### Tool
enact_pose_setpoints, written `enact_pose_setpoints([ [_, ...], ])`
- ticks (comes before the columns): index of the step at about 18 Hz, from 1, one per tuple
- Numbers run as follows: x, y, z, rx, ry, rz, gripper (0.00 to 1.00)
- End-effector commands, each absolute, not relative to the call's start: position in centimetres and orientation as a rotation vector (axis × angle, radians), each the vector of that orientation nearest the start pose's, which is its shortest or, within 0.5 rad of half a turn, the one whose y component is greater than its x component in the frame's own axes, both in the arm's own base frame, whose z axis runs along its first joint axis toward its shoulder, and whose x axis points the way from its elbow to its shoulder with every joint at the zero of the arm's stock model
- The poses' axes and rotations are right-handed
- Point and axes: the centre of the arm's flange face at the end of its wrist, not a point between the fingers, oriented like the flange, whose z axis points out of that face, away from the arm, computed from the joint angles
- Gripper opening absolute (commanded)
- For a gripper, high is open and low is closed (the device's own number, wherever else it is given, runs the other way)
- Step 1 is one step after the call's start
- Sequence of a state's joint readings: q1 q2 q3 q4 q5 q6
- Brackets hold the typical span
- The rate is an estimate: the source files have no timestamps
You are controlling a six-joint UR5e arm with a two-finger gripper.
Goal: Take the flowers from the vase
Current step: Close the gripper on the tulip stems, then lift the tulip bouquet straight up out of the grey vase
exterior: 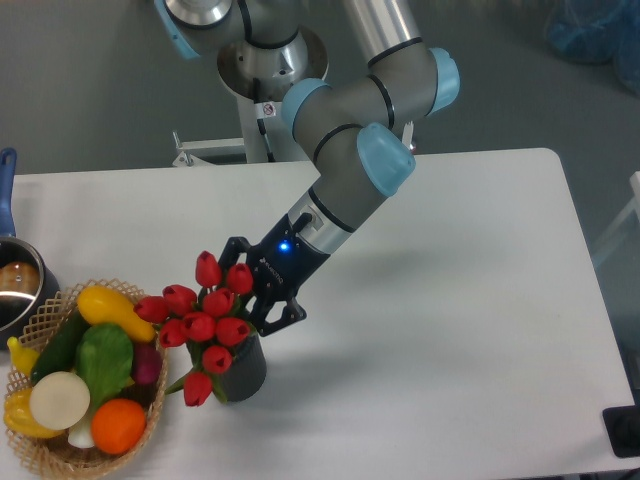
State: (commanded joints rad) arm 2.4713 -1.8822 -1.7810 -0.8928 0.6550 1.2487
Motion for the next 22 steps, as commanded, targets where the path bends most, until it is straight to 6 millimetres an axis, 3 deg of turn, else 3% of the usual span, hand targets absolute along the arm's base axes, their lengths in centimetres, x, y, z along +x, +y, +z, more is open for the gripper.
enact_pose_setpoints([
  [3, -32.1, 52.6, 32.7, -2.195, 0.461, -0.379, 0.36],
  [4, -32.1, 52.6, 32.7, -2.196, 0.458, -0.38, 0.28],
  [13, -32.5, 52.3, 32.6, -2.196, 0.444, -0.386, 0.25],
  [22, -32.7, 51.6, 35.3, -2.108, 0.398, -0.404, 0.25],
])
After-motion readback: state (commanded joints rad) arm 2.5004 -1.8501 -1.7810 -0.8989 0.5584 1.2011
